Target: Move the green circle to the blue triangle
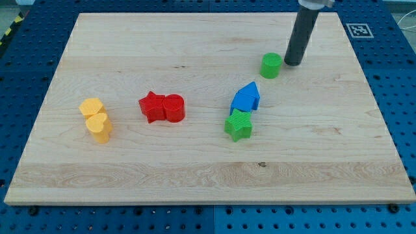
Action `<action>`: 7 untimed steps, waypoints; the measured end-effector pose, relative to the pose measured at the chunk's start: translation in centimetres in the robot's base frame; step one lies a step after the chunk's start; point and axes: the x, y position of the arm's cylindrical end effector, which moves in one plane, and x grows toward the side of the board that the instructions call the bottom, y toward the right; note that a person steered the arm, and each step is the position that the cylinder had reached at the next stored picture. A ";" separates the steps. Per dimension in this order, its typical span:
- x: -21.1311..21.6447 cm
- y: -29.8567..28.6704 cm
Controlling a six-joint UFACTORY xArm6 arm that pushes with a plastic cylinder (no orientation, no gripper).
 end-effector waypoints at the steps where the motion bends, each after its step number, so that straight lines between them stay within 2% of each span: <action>1: -1.7 -0.9; 3: -1.7 -2.6; 7: 2.2 -2.9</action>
